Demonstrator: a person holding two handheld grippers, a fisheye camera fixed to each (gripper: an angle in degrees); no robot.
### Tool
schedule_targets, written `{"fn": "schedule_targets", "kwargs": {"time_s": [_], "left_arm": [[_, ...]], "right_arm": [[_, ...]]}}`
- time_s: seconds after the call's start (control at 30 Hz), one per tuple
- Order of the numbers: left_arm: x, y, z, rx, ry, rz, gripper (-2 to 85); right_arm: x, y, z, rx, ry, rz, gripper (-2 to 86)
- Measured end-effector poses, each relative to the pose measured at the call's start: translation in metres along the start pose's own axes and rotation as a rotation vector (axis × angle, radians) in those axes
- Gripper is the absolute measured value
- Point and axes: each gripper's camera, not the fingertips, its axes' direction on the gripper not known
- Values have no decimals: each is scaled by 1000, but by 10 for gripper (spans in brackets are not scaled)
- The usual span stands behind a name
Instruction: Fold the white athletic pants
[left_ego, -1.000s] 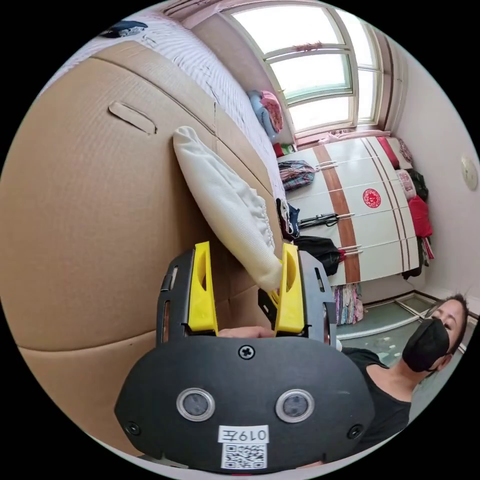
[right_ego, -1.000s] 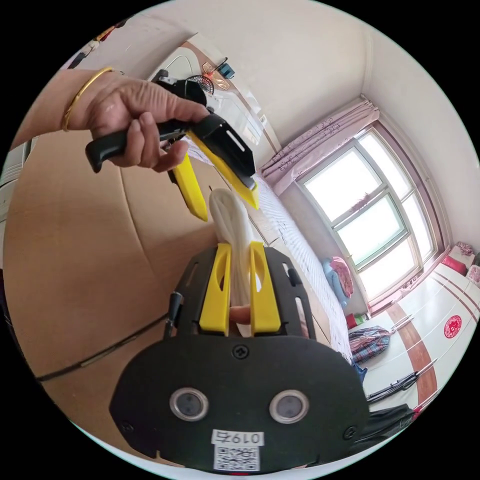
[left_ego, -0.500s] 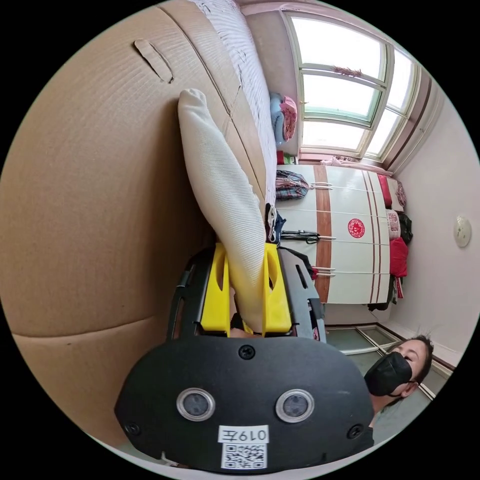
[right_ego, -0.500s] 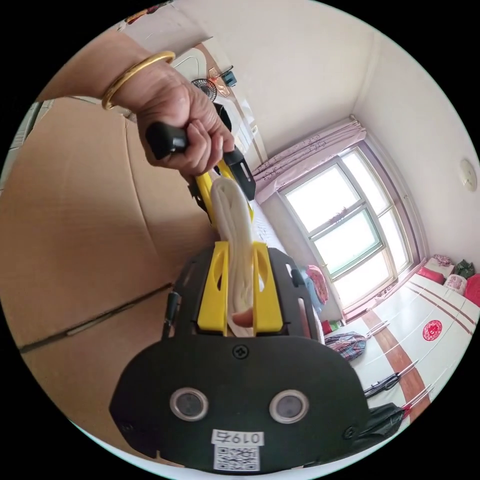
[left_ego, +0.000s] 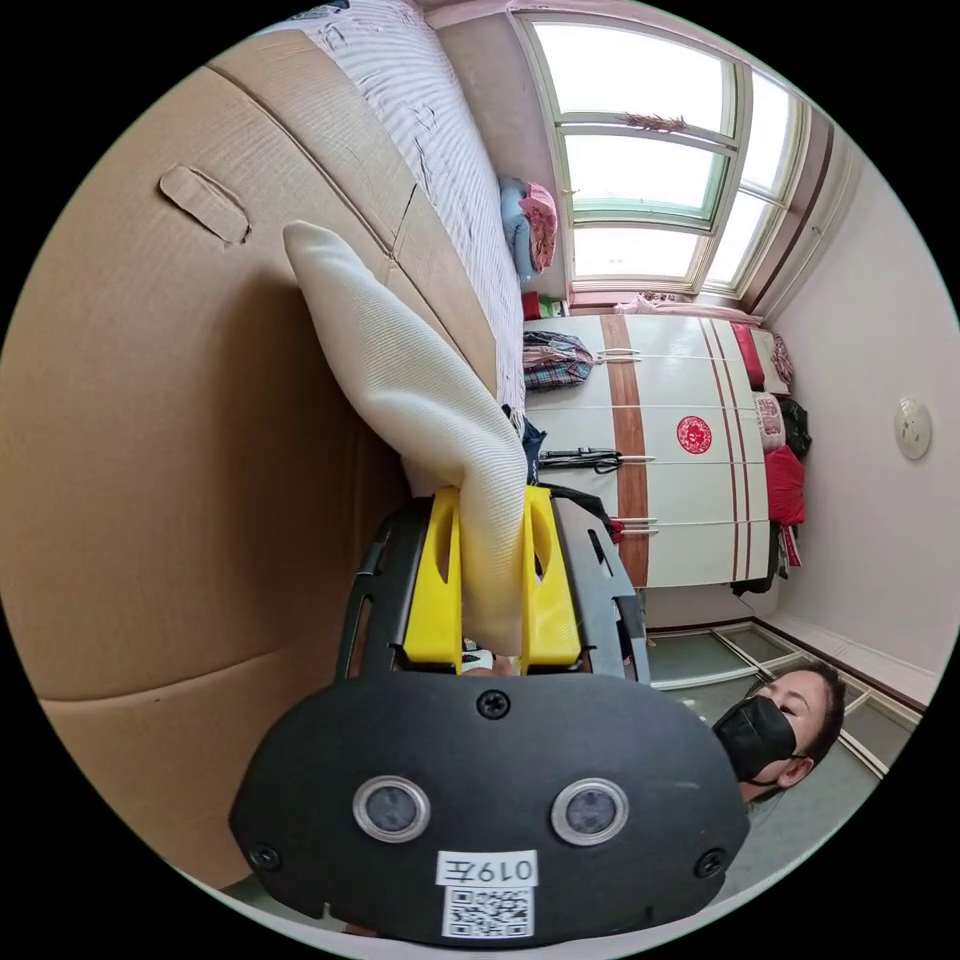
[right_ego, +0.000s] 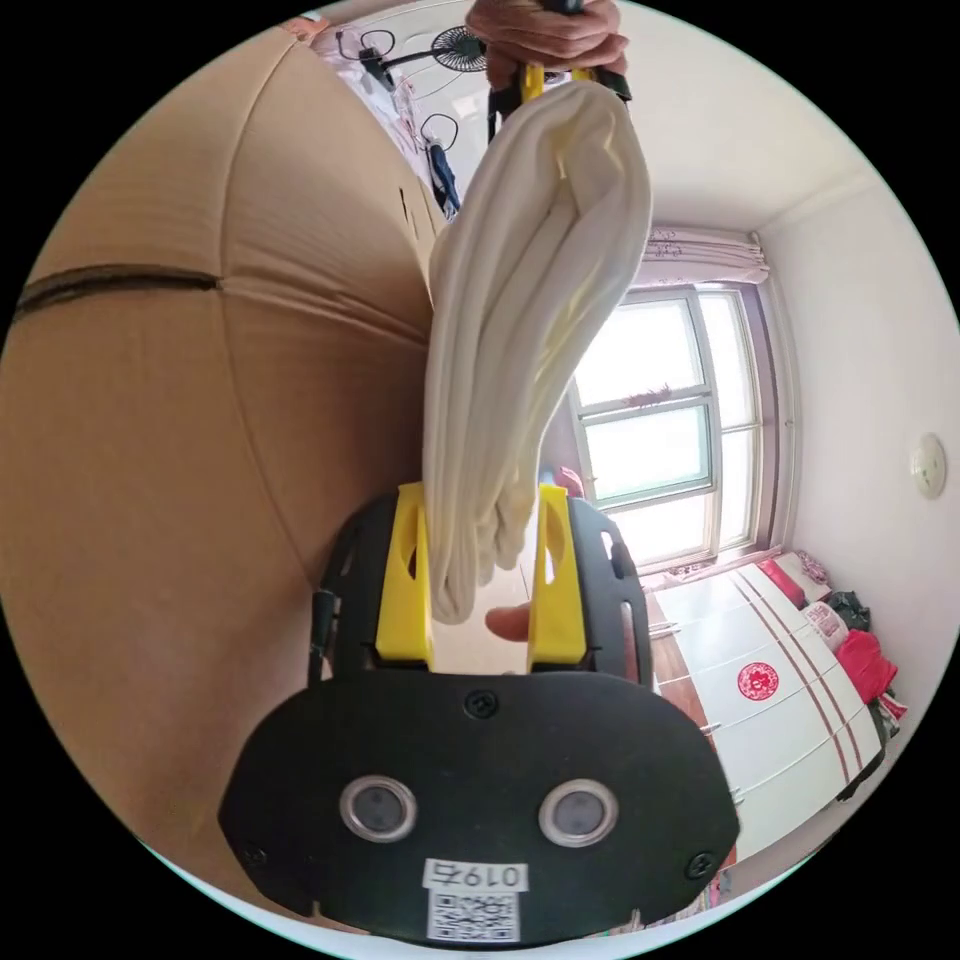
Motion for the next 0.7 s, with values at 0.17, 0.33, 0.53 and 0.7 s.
{"fn": "schedule_targets", "kwargs": {"time_s": [0.17, 0.33, 0.53, 0.7], "left_arm": [[4, -16, 14, -17, 5, 4, 87], [11, -31, 32, -12, -15, 5, 87], [86, -39, 78, -17, -99, 151, 89], [177, -52, 148, -103, -84, 296, 91]], "right_arm": [[-61, 5, 12, -18, 50, -92, 137], [-99, 14, 11, -13, -11, -124, 115], [-99, 55, 0, -51, -132, 2, 106], [-80, 126, -12, -106, -64, 88, 102]]}}
